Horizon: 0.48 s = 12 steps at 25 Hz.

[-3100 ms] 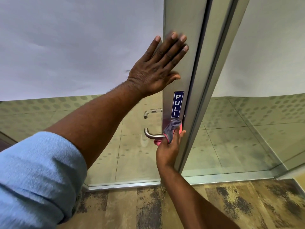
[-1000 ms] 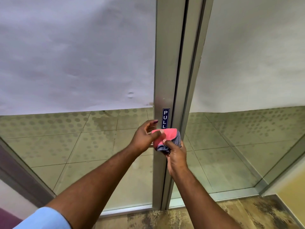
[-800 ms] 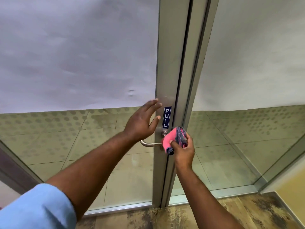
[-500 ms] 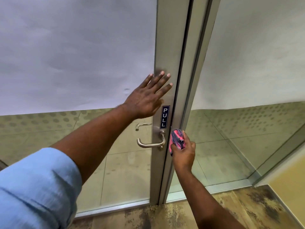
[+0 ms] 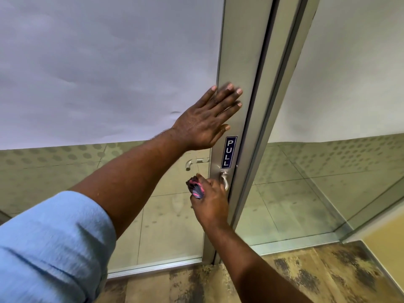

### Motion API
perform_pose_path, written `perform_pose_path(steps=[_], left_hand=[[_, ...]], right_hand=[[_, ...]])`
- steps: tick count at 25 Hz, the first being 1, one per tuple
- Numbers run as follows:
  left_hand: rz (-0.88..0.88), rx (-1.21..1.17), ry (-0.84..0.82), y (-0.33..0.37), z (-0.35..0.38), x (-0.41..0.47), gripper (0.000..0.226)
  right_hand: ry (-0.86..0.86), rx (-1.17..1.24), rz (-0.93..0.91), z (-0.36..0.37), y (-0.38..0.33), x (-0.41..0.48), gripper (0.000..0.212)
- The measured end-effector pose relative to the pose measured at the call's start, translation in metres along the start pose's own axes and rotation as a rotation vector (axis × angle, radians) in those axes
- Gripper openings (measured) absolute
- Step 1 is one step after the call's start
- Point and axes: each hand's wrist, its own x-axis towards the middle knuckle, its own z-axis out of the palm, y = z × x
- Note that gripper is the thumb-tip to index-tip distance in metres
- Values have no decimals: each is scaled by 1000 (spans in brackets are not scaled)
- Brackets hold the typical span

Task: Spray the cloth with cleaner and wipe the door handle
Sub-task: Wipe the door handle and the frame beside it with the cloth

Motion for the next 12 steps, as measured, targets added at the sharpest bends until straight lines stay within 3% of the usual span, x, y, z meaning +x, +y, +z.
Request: perform_pose_path(steps=[3,6,9,12], left_hand=[[8,11,16,0,2,1,65],[14,34,23,-1,3,1,67],[13,32,-3,0,-2,2,67],[12,22,-52,1,-8,1,71]], right_hand=[[-2,-101,-84,10,-13,5,47],[-44,-77,-95,5,-5,7,48],[-5,42,47,-12,18,10,59],[48,204,232,-36,40,21,56]])
